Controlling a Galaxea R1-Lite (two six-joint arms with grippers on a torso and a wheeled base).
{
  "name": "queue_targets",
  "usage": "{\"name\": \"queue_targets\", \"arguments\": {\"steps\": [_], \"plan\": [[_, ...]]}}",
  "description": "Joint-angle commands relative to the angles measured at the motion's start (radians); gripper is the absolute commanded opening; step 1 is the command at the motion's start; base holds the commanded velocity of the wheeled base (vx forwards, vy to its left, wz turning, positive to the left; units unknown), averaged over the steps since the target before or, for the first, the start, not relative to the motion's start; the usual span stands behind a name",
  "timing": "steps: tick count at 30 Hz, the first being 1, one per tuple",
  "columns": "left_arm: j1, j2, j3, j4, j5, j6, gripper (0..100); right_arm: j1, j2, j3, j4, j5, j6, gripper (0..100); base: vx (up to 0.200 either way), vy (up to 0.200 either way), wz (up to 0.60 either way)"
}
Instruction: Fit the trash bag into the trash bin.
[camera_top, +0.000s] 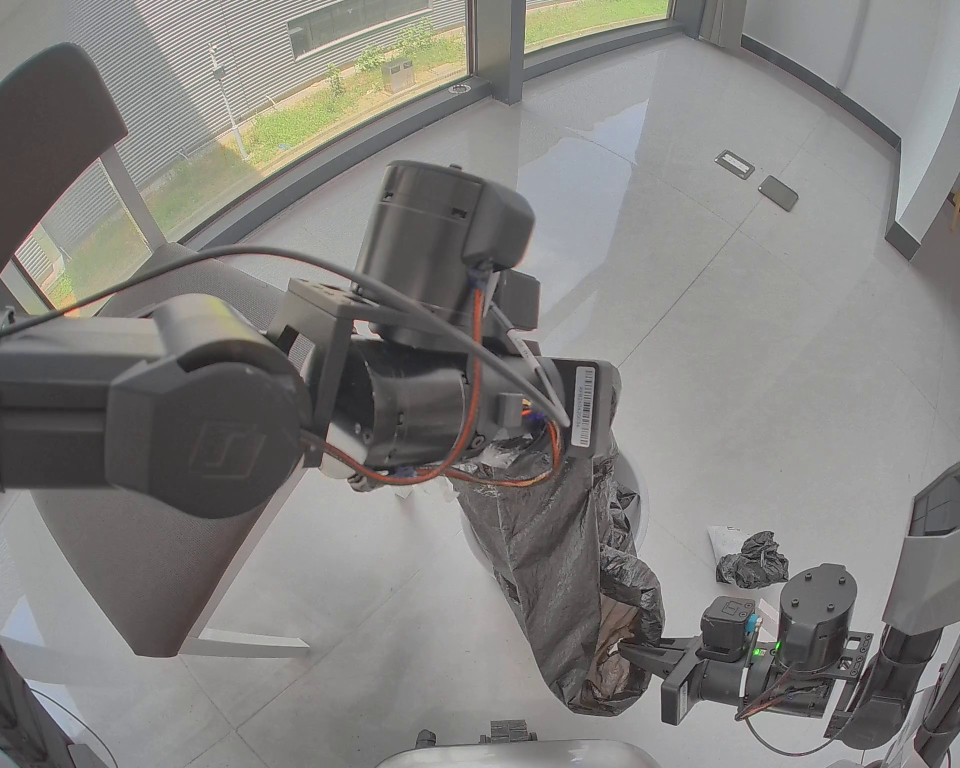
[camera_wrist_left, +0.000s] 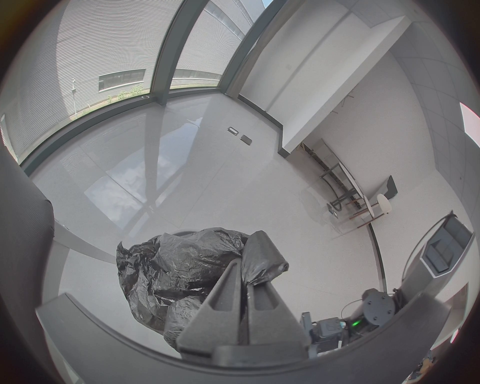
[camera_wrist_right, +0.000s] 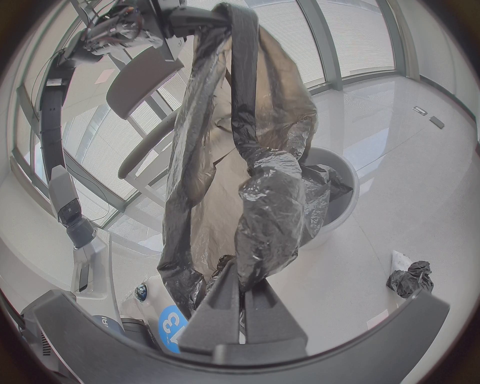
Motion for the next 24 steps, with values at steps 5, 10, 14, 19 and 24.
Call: {"name": "queue_targets", "arguments": {"steps": [5,10,14,19,24], "plan": [[0.037,0.087,-0.004,-0.057,-0.016,-0.043,0,-0.038,-0.118,0.017,0.045,-0.002,-0.005,0,0.000,0.000,0.00],[0.052,0.133,-0.001,-0.140,-0.020,-0.083,0,-0.050,-0.202,0.017,0.105,-0.005,-0.034,0,0.000,0.000,0.00],[0.052,0.140,0.007,-0.158,-0.022,-0.109,0,-0.059,-0.254,0.017,0.165,-0.008,-0.043,0,0.000,0.000,0.00],[0.040,0.170,0.002,-0.184,-0.028,-0.164,0,-0.070,-0.297,0.017,0.237,-0.012,-0.045,0,0.000,0.000,0.00],[0.011,0.243,-0.010,-0.258,-0.060,-0.216,0,-0.075,-0.364,0.017,0.289,-0.025,-0.052,0,0.000,0.000,0.00]]}}
